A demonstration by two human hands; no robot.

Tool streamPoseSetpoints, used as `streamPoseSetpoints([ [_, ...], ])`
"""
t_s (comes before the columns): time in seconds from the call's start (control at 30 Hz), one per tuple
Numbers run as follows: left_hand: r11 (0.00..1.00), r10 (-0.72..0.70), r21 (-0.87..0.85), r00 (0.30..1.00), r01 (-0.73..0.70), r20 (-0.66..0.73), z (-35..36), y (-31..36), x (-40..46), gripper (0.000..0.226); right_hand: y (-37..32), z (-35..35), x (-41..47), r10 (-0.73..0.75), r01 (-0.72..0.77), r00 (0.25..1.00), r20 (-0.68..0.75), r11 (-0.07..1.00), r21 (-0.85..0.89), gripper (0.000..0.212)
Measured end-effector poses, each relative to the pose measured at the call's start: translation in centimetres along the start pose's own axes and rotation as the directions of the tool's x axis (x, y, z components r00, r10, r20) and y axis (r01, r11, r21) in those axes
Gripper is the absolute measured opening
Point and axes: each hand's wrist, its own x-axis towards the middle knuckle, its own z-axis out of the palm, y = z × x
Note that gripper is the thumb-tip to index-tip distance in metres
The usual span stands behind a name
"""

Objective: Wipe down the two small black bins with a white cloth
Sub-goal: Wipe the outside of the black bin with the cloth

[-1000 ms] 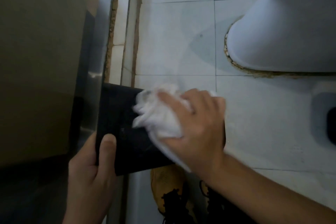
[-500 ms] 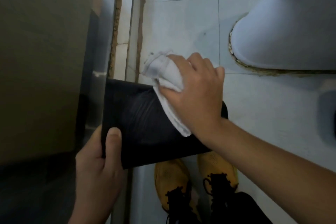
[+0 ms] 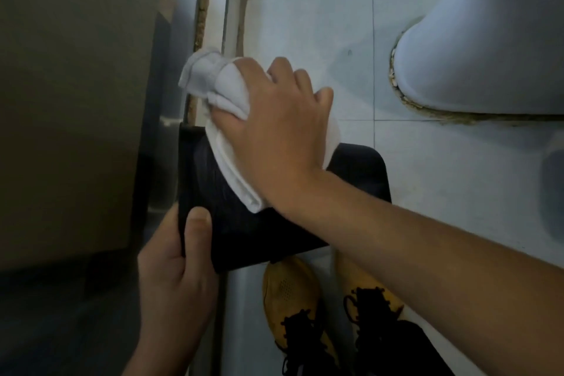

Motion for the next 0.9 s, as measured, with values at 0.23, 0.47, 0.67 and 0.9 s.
streamPoseSetpoints([
  [0.23, 0.999, -0.032, -0.008, 0.999, 0.032, -0.007, 0.2, -0.3, 0.5, 0.028, -0.2, -0.6, -4.1, -0.098, 0.103, 0.989, -0.114, 0.994, 0.037, 0.055],
  [0.47, 0.999, -0.035, -0.013, 0.999, 0.035, -0.019, 0.3, 0.0, 0.8, 0.031, 0.6, -0.5, -4.6, -0.190, 0.194, 0.974, -0.125, 0.981, 0.023, 0.057],
  [0.67, 1.000, -0.002, 0.011, 0.999, 0.003, -0.034, 0.7, 0.5, 0.4, 0.032, 4.6, -0.5, 0.2, 0.040, -0.044, 0.998, -0.057, 0.997, -0.071, 0.047],
  [0.9, 1.000, -0.008, -0.010, 1.000, 0.008, 0.019, 0.0, 0.4, 1.4, 0.029, 4.1, -2.1, -5.8, -0.213, 0.219, 0.967, -0.143, 0.975, 0.033, 0.049],
])
